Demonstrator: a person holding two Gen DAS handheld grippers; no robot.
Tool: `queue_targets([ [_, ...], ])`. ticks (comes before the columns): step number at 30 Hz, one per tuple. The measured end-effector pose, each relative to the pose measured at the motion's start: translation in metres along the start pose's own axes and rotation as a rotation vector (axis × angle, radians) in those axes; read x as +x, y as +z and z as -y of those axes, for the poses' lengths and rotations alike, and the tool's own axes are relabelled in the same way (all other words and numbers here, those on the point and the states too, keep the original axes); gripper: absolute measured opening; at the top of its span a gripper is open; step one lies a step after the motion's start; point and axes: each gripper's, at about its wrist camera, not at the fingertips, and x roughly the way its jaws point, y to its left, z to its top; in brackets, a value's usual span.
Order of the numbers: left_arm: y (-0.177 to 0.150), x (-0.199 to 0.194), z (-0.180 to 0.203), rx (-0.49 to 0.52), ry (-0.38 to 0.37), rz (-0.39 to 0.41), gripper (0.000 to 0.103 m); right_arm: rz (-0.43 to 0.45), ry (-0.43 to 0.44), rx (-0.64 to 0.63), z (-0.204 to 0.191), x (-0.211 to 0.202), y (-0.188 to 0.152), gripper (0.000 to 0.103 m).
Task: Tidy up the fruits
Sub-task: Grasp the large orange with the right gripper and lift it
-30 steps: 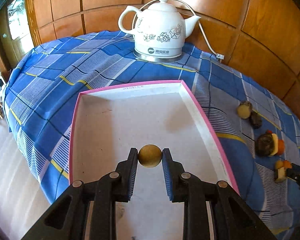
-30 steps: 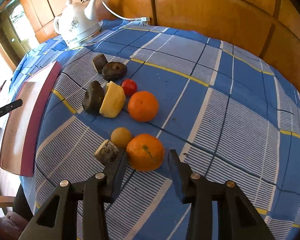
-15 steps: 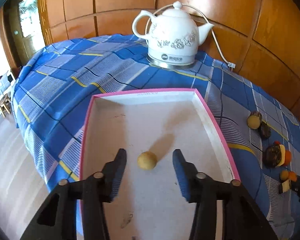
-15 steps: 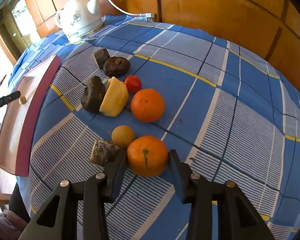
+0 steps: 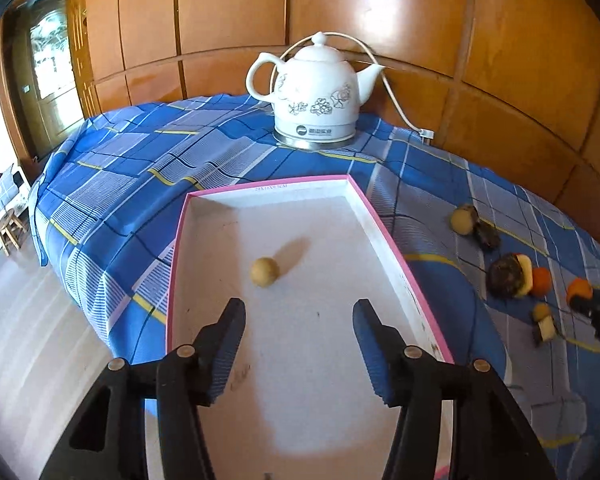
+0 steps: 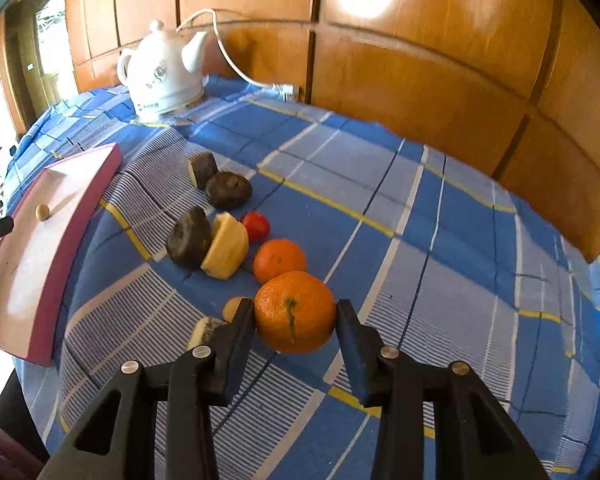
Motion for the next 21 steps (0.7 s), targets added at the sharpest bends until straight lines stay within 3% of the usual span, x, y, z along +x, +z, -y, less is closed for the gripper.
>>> queue_targets([
  [5,-0.007,-0.006,-0.006,-0.02,0.004,0.003,0.06,0.049,-0.008,-0.056,-0.03,-0.019,0.003,0.041],
  [21,-0.018,-0.033,-0.047,-0.103,0.047,0.06,0.06,0.19,0.123,-0.19,-0.175,-0.045,0.03,0.041],
])
